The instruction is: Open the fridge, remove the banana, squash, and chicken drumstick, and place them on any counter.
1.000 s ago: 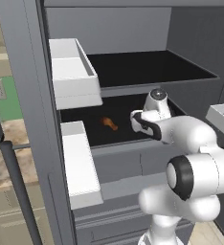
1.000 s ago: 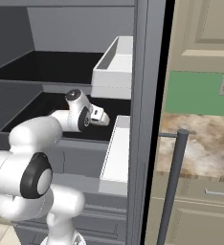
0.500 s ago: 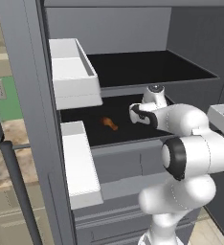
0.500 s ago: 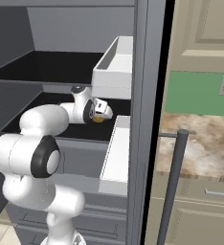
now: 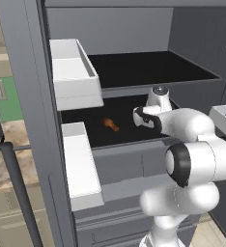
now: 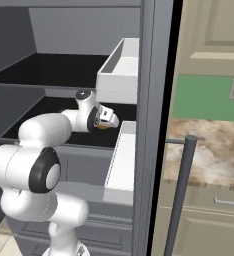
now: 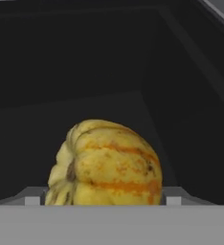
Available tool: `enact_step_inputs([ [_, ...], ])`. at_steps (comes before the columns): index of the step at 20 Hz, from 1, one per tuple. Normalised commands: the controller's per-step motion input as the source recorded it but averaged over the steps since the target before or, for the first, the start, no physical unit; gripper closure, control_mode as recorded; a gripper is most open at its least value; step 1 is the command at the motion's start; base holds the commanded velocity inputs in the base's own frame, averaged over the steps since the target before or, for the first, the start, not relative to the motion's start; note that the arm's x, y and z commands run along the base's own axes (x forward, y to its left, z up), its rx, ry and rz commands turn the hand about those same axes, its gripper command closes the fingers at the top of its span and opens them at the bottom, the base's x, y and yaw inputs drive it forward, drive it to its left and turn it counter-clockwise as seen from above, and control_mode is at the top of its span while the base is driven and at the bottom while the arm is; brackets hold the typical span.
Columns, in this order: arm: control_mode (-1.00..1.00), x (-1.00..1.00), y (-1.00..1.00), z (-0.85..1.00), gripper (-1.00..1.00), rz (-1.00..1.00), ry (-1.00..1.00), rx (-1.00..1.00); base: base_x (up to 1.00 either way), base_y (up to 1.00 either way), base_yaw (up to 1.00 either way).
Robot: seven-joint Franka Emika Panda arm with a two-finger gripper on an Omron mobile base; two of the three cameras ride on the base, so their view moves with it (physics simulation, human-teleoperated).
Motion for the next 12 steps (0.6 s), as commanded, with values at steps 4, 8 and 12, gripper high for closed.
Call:
enact_step_inputs([
  [4,-1.0,-0.02,-0.06,-0.2,1.0,0.0,0.0,0.0,0.0,0.0,0.0],
  [8,-1.0,0.0,0.0,0.0,1.0,0.0,0.0,0.0,0.0,0.0,0.0],
  [12,-1.0,0.0,-0.01,-0.16,1.0,0.0,0.0,0.0,0.0,0.0,0.0],
])
